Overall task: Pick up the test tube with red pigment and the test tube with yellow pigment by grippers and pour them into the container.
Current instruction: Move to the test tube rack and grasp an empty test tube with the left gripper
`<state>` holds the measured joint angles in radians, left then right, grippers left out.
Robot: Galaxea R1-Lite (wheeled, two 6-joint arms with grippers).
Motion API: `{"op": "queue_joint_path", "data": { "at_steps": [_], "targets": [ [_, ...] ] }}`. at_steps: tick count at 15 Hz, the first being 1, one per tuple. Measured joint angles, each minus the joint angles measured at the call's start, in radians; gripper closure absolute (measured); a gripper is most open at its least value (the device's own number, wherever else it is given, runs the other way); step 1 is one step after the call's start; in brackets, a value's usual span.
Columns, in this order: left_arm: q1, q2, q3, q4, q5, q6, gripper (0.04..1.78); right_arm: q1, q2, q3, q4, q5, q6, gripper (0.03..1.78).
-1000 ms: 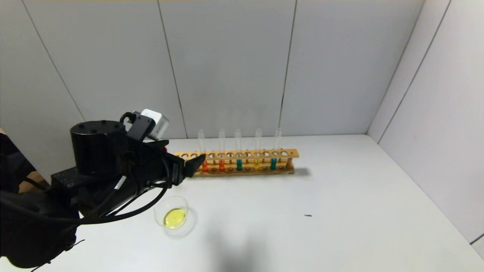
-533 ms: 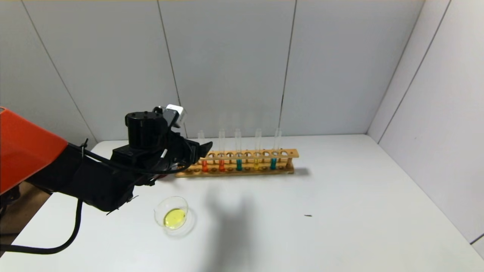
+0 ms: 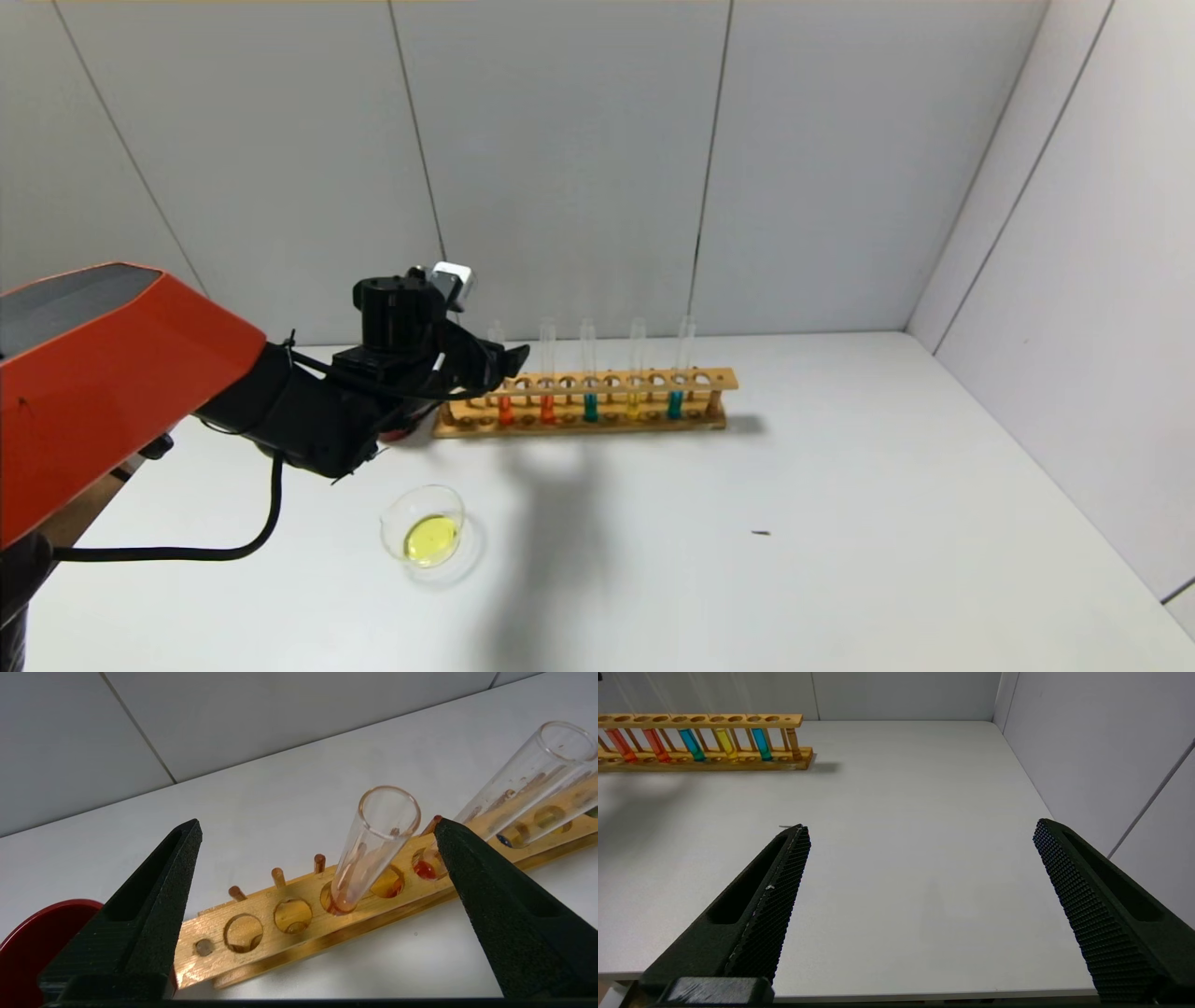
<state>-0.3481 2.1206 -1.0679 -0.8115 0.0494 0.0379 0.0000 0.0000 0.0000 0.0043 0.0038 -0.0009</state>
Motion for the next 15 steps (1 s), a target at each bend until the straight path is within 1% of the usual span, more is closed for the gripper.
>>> {"op": "queue_joint_path", "data": {
  "at_steps": [2,3,5,7,10,12,13,15],
  "targets": [
    [-0.001,0.006,-0.006,0.000,0.000,-0.001,0.08,0.000,0.000,0.000,0.000,0.000,0.000,0.06],
    [0.000,0.007,-0.008,-0.001,0.000,-0.001,0.11,0.000,0.000,0.000,0.000,0.000,0.000,0.06],
    [-0.003,0.009,-0.016,-0.002,-0.001,-0.001,0.26,0.000,0.000,0.000,0.000,0.000,0.000,0.06],
    [-0.010,0.009,-0.019,-0.004,-0.001,-0.001,0.50,0.000,0.000,0.000,0.000,0.000,0.000,0.06],
    [-0.016,0.012,-0.020,-0.007,-0.001,-0.001,1.05,0.000,0.000,0.000,0.000,0.000,0.000,0.06],
    [-0.019,0.011,-0.019,-0.008,-0.001,-0.001,1.37,0.000,0.000,0.000,0.000,0.000,0.000,0.06],
    [-0.021,0.010,-0.017,-0.008,-0.001,-0.002,1.48,0.000,0.000,0.000,0.000,0.000,0.000,0.06],
    [-0.025,0.007,-0.017,-0.008,-0.001,-0.001,1.51,0.000,0.000,0.000,0.000,0.000,0.000,0.06]
  ]
}}
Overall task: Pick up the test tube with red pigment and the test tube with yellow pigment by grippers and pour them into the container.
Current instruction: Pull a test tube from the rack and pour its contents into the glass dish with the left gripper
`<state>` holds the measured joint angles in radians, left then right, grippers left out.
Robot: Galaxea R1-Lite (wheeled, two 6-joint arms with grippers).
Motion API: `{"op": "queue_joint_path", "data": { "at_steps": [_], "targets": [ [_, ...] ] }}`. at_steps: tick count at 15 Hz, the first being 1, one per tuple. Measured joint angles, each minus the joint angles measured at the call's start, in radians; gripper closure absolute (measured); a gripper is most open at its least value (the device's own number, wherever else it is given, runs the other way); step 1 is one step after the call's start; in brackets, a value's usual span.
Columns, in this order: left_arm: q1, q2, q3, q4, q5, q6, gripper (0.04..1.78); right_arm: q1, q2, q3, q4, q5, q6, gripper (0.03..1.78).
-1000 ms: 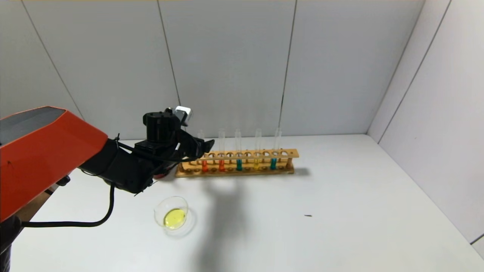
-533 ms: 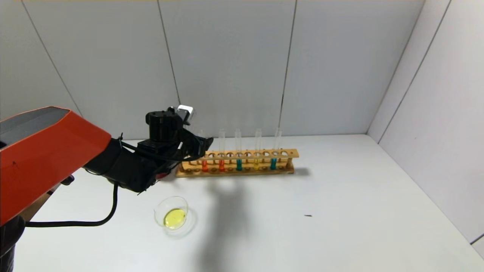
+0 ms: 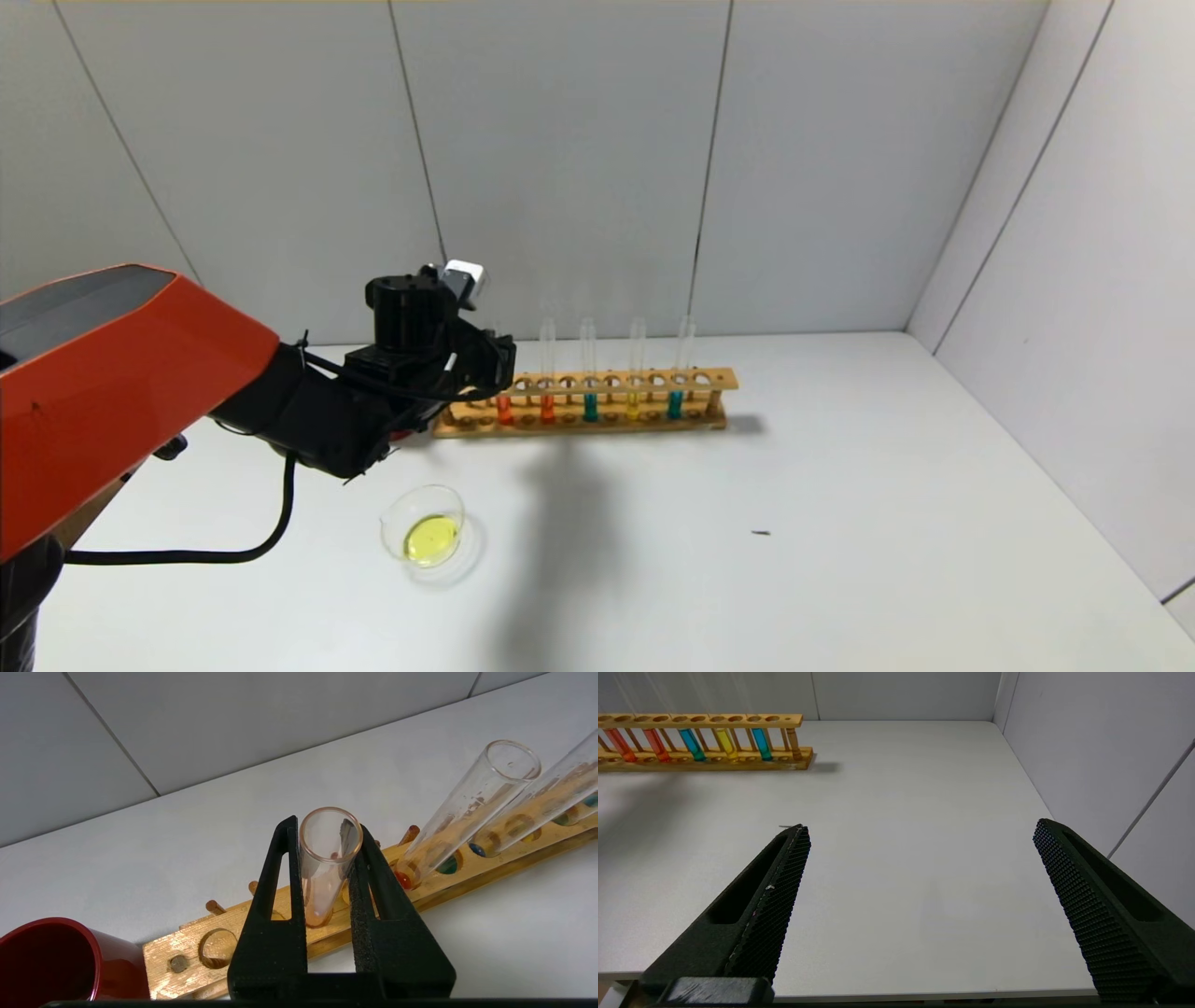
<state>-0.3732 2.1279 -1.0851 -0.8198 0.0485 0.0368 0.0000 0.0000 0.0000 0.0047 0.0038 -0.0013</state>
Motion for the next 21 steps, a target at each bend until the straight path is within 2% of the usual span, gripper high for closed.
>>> {"op": "queue_joint_path", "data": {
  "at_steps": [6,13,16,19,21],
  "targets": [
    [-0.008,-0.033,0.000,0.003,0.006,0.001,1.51,0.000,0.000,0.000,0.000,0.000,0.000,0.06],
    [-0.006,-0.206,-0.039,0.044,-0.017,0.010,1.51,0.000,0.000,0.000,0.000,0.000,0.000,0.06],
    [-0.006,-0.250,-0.052,-0.035,-0.021,0.011,1.51,0.000,0.000,0.000,0.000,0.000,0.000,0.06],
    [-0.005,-0.294,0.016,-0.066,-0.034,0.031,1.51,0.000,0.000,0.000,0.000,0.000,0.000,0.06],
    [0.005,-0.358,0.103,-0.067,-0.103,0.051,1.51,0.000,0.000,0.000,0.000,0.000,0.000,0.06]
  ]
}}
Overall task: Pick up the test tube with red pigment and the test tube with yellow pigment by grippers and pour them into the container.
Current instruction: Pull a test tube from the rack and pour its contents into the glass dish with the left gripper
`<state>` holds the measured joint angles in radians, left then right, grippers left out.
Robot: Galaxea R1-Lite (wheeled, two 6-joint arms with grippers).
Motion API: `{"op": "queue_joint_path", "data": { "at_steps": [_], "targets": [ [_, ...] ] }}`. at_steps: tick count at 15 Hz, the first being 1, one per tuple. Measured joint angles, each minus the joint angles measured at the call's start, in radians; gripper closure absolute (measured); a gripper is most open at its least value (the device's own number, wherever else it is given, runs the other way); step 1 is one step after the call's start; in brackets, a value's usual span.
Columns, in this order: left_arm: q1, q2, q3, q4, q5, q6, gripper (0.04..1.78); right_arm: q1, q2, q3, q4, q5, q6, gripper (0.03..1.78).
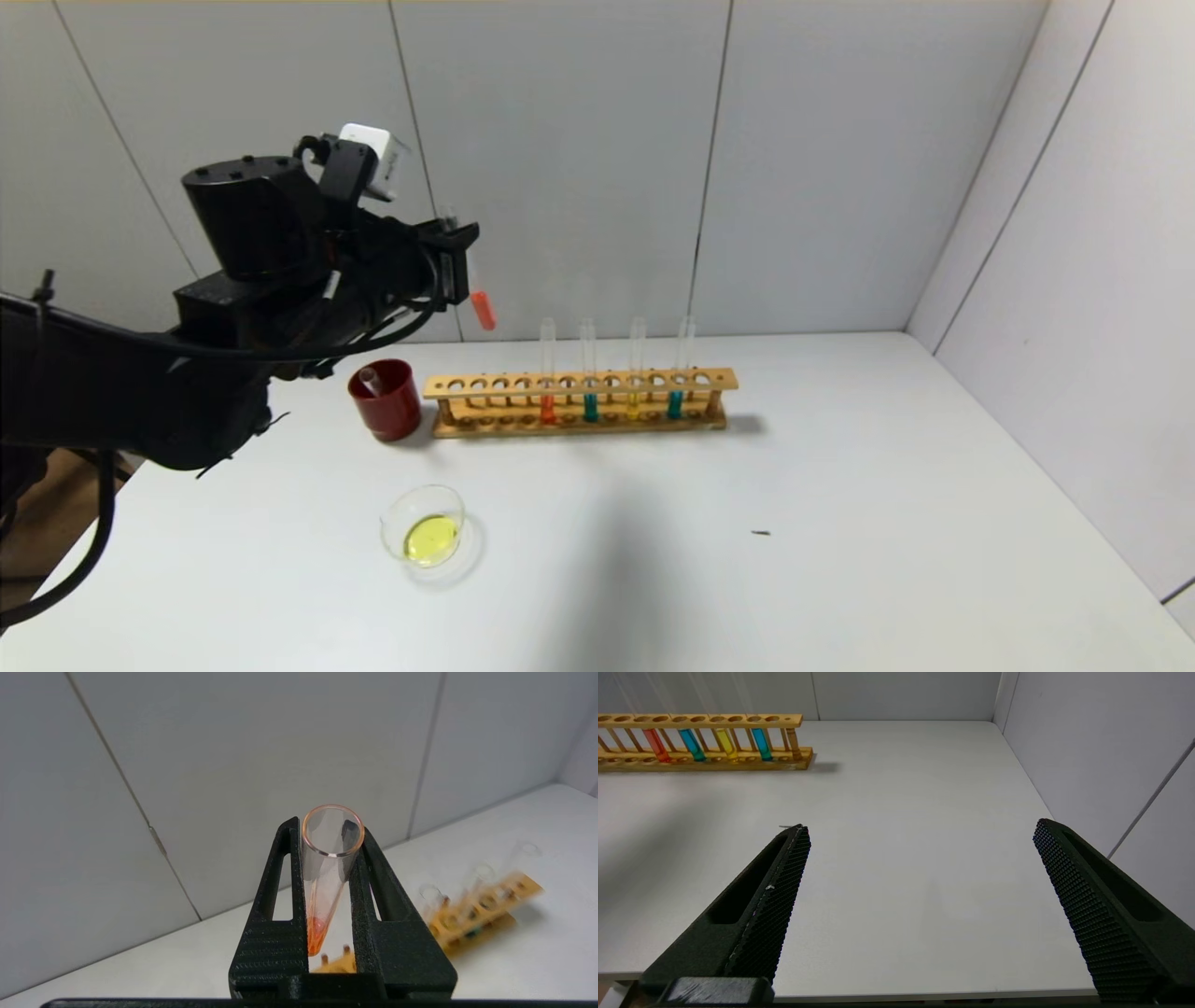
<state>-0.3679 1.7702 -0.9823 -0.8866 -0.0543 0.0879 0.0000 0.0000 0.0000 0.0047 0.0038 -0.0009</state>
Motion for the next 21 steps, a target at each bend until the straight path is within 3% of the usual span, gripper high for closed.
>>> {"op": "queue_joint_path", "data": {
  "at_steps": [4,8,13,17,21],
  "targets": [
    [0.016,-0.176,0.181,0.045,-0.155,0.021,1.51,0.000,0.000,0.000,0.000,0.000,0.000,0.06],
    [0.111,-0.311,0.377,0.085,-0.280,0.151,1.51,0.000,0.000,0.000,0.000,0.000,0.000,0.06],
    [0.261,-0.358,0.503,0.085,-0.379,0.419,1.51,0.000,0.000,0.000,0.000,0.000,0.000,0.06],
    [0.307,-0.364,0.539,0.084,-0.471,0.645,1.51,0.000,0.000,0.000,0.000,0.000,0.000,0.06],
    [0.317,-0.358,0.613,0.086,-0.494,0.884,1.51,0.000,0.000,0.000,0.000,0.000,0.000,0.06]
  ]
}}
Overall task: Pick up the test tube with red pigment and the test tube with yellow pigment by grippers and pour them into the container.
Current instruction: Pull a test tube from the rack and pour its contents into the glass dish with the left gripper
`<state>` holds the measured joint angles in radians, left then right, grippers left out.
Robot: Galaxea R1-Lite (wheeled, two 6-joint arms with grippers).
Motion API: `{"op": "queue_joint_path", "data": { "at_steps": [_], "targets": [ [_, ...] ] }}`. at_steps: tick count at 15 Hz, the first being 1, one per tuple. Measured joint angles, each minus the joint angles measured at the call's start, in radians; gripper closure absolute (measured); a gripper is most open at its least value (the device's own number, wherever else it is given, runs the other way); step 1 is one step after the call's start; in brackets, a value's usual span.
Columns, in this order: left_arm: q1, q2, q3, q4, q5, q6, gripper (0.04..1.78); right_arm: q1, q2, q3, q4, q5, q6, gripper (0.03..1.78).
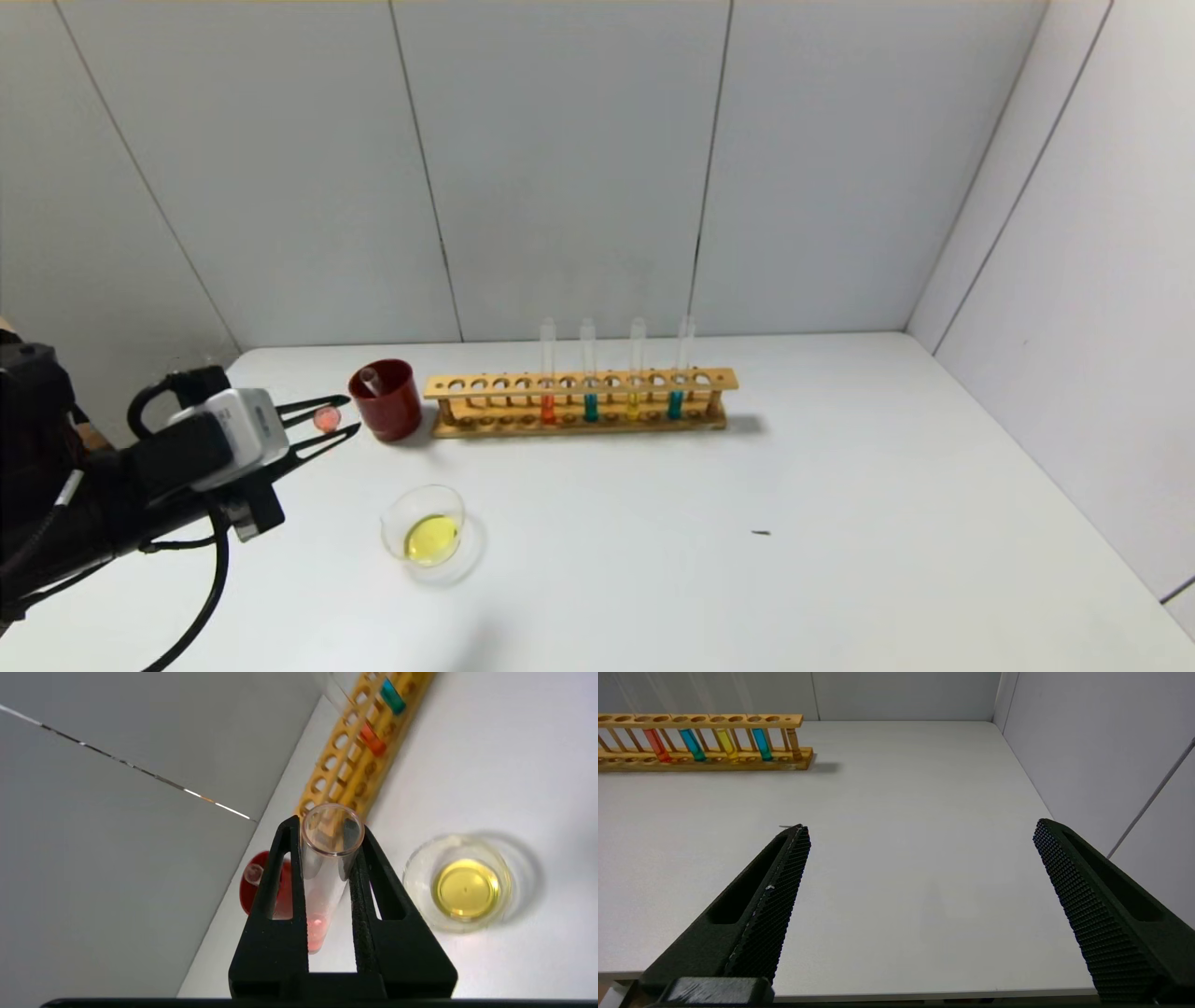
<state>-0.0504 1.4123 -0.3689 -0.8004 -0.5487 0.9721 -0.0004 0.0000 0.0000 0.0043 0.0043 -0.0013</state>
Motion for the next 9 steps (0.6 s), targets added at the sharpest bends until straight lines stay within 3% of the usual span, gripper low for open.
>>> {"op": "queue_joint_path", "data": {
  "at_steps": [9],
  "targets": [
    [0.010,0.084,0.085,-0.008,-0.043,0.316,1.51,0.000,0.000,0.000,0.000,0.000,0.000,0.06]
  ]
}}
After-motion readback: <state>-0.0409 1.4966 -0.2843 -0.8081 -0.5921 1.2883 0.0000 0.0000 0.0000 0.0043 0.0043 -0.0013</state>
